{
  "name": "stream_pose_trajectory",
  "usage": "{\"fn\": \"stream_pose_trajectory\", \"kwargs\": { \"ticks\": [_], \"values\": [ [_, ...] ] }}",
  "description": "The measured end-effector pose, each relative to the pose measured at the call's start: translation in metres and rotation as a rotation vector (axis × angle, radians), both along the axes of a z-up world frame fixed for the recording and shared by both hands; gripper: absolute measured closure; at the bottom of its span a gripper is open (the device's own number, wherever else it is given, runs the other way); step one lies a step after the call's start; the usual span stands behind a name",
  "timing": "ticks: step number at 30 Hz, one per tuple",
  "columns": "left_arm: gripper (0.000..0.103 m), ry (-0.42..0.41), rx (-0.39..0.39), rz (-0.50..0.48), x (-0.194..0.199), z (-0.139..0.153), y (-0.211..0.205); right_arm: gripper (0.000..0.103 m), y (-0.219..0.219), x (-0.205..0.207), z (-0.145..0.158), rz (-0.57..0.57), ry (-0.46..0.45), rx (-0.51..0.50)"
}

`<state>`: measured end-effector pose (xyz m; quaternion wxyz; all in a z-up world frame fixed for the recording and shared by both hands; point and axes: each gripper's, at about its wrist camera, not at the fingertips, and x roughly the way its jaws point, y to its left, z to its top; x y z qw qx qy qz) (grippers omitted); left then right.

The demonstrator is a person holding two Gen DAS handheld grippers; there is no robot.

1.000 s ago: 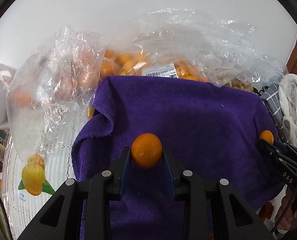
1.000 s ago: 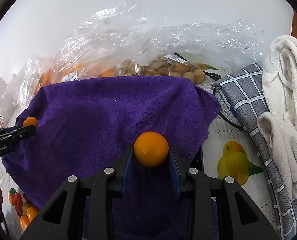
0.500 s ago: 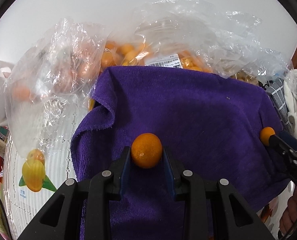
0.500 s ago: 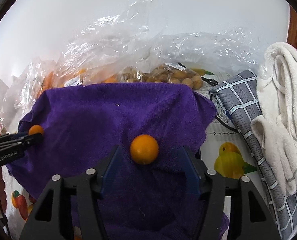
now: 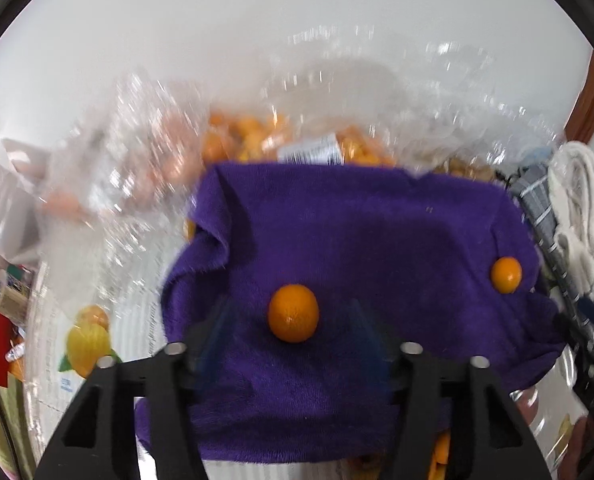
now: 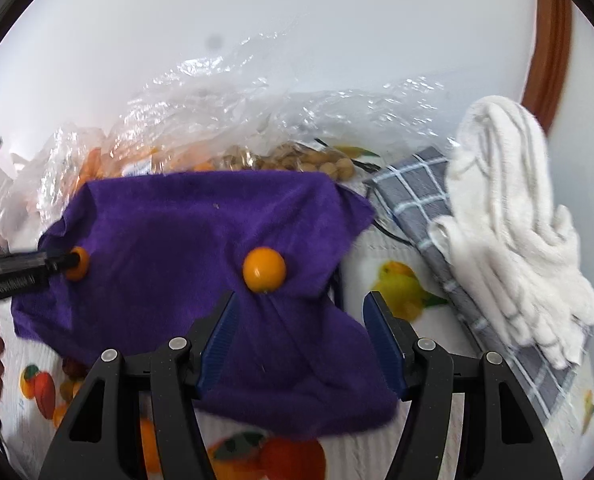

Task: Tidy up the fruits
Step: 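Open the right tool to release the orange on the towel, then move the right tool back and grasp another orange from the cluster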

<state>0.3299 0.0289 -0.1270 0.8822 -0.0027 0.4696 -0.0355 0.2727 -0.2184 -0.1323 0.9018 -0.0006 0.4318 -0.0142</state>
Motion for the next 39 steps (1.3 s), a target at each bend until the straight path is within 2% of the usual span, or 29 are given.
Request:
{"fn": "stream_pose_trajectory", "kwargs": {
  "ticks": [4, 6, 10, 13, 16, 18, 25, 29, 33, 37, 39],
  "values": [
    [0.043, -0.055, -0.004, -0.006, -0.014, 0.024, 0.0, 0.04, 0.002, -0.026, 0.008, 0.027, 0.01, -0.003],
    [0.043, -0.115, 0.011, -0.004, -0.029, 0.039, 0.005, 0.04, 0.004, -0.038, 0.01, 0.054, 0.013, -0.001],
    [0.043, -0.168, -0.001, -0.001, -0.061, 0.052, 0.018, 0.04, 0.008, -0.061, 0.009, 0.096, 0.015, -0.012],
    [0.043, -0.167, 0.013, 0.015, -0.076, 0.05, 0.023, 0.043, 0.009, -0.074, 0.007, 0.102, -0.001, 0.01],
    [0.043, -0.173, 0.085, 0.027, -0.096, 0.04, 0.029, 0.046, 0.008, -0.087, 0.005, 0.105, -0.021, 0.056],
    [0.043, -0.165, 0.105, 0.042, -0.11, 0.031, 0.037, 0.048, 0.01, -0.095, 0.003, 0.123, -0.029, 0.075],
    [0.043, -0.124, 0.046, 0.102, -0.148, 0.001, 0.059, 0.048, 0.032, -0.124, -0.007, 0.227, -0.036, 0.141],
    [0.043, -0.11, 0.027, 0.115, -0.165, -0.013, 0.066, 0.048, 0.052, -0.131, -0.017, 0.29, -0.013, 0.142],
    [0.043, -0.072, 0.023, 0.142, -0.173, -0.03, 0.075, 0.047, 0.067, -0.139, -0.024, 0.341, -0.012, 0.19],
    [0.043, -0.035, -0.017, 0.155, -0.176, -0.044, 0.086, 0.047, 0.083, -0.14, -0.033, 0.361, 0.001, 0.173],
    [0.043, -0.032, -0.014, 0.161, -0.177, -0.049, 0.089, 0.047, 0.089, -0.138, -0.036, 0.368, 0.013, 0.171]
  ]
}}
